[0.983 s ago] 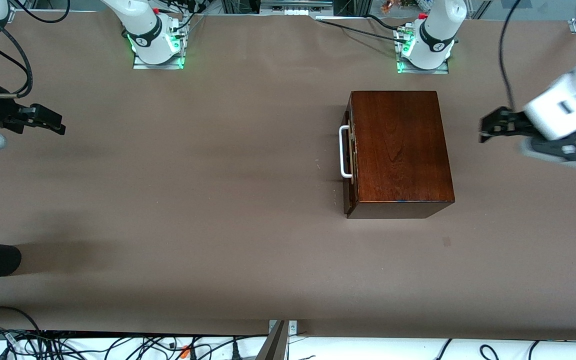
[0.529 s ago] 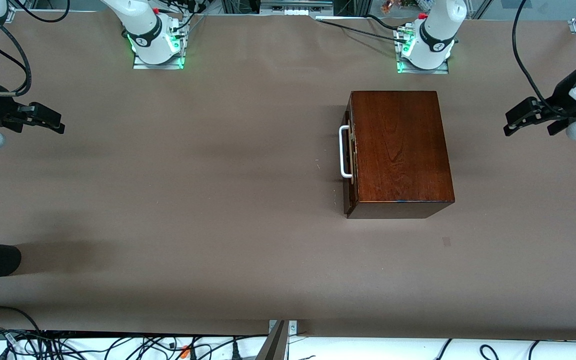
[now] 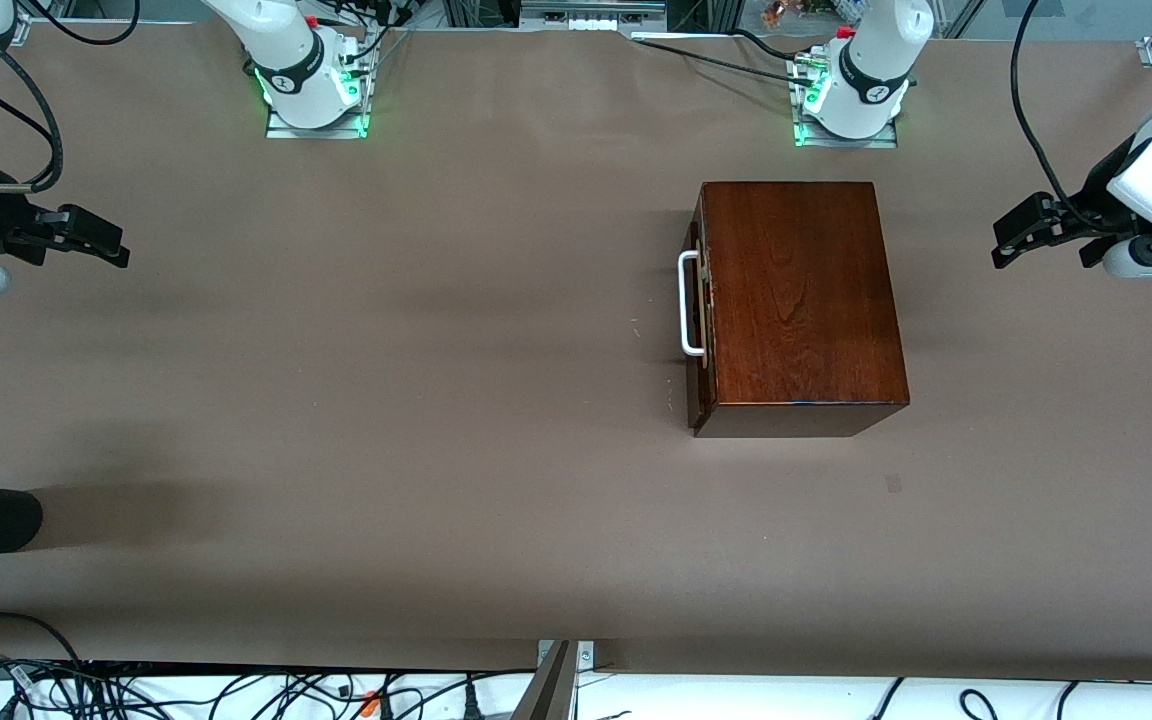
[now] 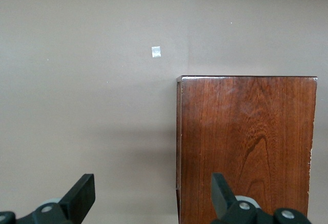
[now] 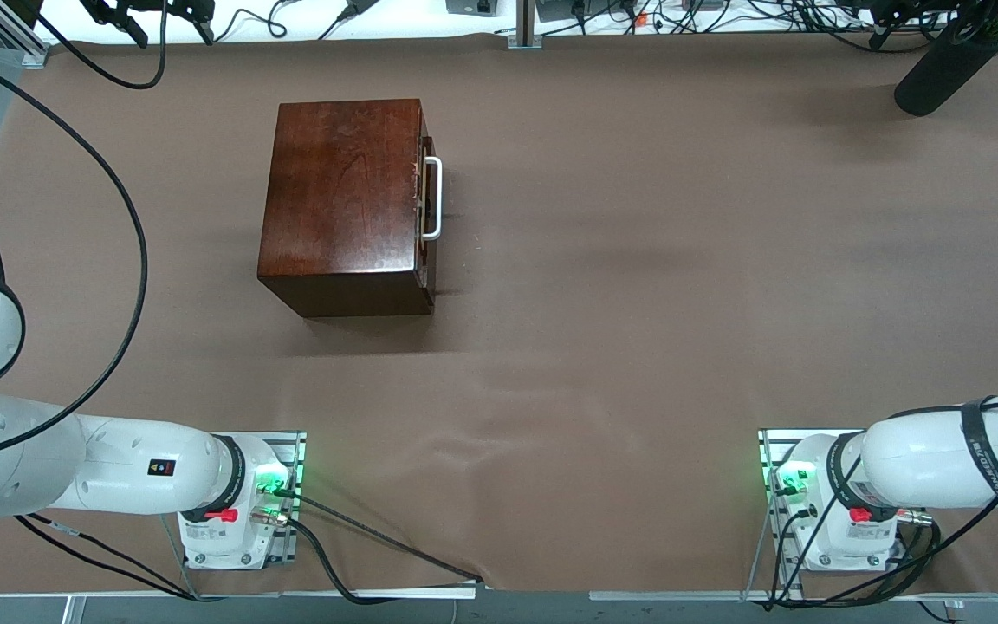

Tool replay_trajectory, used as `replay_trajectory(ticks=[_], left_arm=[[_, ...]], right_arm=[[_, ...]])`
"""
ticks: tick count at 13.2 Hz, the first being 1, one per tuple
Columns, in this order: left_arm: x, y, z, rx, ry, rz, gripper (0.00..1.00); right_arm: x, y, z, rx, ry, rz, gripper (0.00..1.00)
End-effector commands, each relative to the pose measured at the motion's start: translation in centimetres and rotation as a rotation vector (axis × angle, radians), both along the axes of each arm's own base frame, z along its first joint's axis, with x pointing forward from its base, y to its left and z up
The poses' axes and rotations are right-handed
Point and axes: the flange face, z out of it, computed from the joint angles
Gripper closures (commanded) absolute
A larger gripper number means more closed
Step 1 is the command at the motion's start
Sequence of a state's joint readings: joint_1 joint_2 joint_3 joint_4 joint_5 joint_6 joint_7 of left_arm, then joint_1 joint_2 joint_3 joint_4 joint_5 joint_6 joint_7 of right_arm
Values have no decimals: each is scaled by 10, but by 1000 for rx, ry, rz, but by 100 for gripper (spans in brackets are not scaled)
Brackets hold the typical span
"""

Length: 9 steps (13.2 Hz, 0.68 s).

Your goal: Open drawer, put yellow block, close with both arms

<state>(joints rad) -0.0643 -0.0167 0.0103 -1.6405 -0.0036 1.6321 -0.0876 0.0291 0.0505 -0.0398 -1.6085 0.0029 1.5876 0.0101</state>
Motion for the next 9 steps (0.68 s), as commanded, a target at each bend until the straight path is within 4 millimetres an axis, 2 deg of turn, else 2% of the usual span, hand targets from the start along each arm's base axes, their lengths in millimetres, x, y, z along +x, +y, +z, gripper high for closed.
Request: replay_trajectory(ticks=[1, 9], left_arm=[[-7, 2, 3, 21, -4, -7, 0], [-7, 2, 4, 20, -6, -39, 0]], right_arm=[[-4, -1, 5, -10, -4, -4, 0], [-4, -1, 5, -10, -4, -3, 0]])
